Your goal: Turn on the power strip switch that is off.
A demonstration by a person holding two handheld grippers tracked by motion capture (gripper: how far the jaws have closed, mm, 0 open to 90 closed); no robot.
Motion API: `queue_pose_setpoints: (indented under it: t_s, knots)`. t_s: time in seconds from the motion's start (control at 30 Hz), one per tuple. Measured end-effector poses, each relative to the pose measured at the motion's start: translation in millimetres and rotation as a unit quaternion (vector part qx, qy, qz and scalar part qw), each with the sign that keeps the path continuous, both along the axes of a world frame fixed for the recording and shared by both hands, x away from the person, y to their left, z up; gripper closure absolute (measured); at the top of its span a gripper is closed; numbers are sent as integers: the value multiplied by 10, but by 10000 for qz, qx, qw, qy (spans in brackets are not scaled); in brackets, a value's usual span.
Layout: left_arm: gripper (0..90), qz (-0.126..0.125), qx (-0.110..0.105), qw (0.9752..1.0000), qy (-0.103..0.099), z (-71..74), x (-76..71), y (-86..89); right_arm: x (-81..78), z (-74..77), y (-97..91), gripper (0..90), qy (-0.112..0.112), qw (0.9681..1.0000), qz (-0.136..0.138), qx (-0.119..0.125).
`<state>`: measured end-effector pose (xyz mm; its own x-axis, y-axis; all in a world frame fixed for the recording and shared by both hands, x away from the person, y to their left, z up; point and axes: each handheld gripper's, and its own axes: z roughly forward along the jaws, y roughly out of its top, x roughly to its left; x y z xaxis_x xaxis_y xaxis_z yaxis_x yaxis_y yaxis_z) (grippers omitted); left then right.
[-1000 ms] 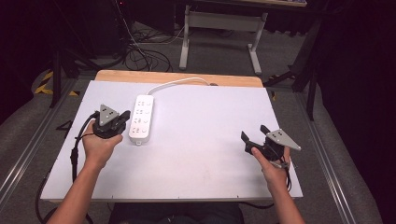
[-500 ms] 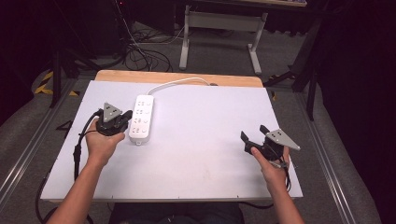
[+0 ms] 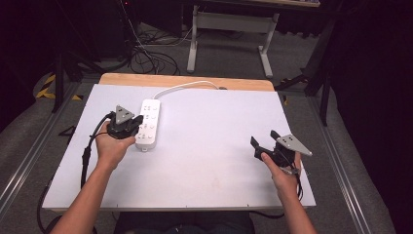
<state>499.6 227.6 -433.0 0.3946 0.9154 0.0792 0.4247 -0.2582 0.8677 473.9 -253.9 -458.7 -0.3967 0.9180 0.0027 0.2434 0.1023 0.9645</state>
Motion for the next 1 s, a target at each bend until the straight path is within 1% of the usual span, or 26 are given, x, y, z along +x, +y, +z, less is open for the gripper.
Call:
queue_pose_setpoints:
  t_s: [0.03,0.07,0.13,0.23,0.43,0.47,0.63,0.67,0.73,0.93,1.0]
  knots:
    - [900,-18,8,10000,36,-7,15,-9,1,-1,0,181,3,10000,-1,-4]
    - [900,-24,39,10000,31,-8,21,-8,2,-1,-1,182,7,10000,0,-6]
    - [900,-41,23,10000,65,-13,28,-16,3,-1,-4,182,10,10000,-1,1]
    - [900,-37,27,10000,65,-20,34,-20,4,-1,-6,182,12,10000,-1,4]
    - [900,-103,94,9998,126,-37,58,-44,0,0,-3,181,7,10000,-5,3]
    - [900,-115,66,9998,144,-43,70,-53,0,0,-3,181,7,10000,-5,3]
    - [900,-156,87,9996,215,-59,102,-92,3,0,-7,182,15,10000,-8,11]
    - [900,-168,65,9996,239,-65,105,-102,4,0,-8,182,17,10000,-11,8]
    - [900,-151,124,9994,270,-79,117,-110,4,0,-10,181,16,10000,-18,8]
    - [900,-142,89,9993,334,-96,156,-120,-6,2,-8,181,24,10000,-26,14]
    - [900,-139,118,9992,368,-112,182,-141,-6,2,-9,181,19,10000,-30,10]
